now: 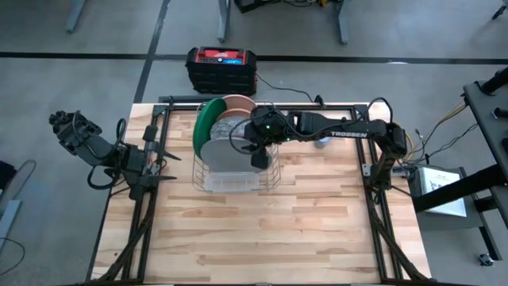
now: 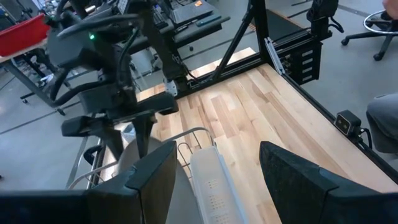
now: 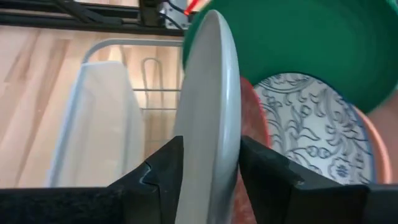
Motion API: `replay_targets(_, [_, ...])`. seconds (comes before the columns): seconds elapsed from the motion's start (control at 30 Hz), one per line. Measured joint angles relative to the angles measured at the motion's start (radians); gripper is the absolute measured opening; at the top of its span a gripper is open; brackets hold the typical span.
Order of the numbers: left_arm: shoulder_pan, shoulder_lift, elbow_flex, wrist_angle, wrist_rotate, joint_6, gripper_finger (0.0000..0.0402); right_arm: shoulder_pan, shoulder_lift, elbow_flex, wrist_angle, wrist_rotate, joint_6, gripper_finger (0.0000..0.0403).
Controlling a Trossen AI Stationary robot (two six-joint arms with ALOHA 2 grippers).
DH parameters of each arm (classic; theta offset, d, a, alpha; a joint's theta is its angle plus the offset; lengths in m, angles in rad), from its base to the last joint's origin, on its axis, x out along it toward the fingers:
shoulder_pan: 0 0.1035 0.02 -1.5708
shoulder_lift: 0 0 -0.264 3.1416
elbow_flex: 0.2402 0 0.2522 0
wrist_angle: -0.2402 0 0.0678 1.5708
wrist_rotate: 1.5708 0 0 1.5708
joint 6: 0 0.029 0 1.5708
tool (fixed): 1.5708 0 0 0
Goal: Sort dishes
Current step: Put the gray plate in the dish rack
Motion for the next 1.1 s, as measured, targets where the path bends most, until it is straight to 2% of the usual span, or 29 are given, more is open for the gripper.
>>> replay_targets(0.3, [0.000,0.000,0.000,0.000,0.000,0.000,0.0219,0.053,-0.002,0.000,-0.026,-0.001,0.011,0.0121])
replay_targets(0.6, [0.000,0.000,0.000,0.000,0.000,0.000,0.0219,0.089,-0.009,0.000,-0.027,0.003,0.015,0.0108])
replay_targets(0.8, [0.000,0.000,0.000,0.001,0.000,0.000,0.0219,0.102,-0.027,0.000,-0.060,0.127,0.015,0.0123])
replay_targets(1.1, [0.000,0.001,0.000,0.001,0.000,0.000,0.0219,0.111,-0.075,0.001,-0.106,0.139,0.057,0.0158])
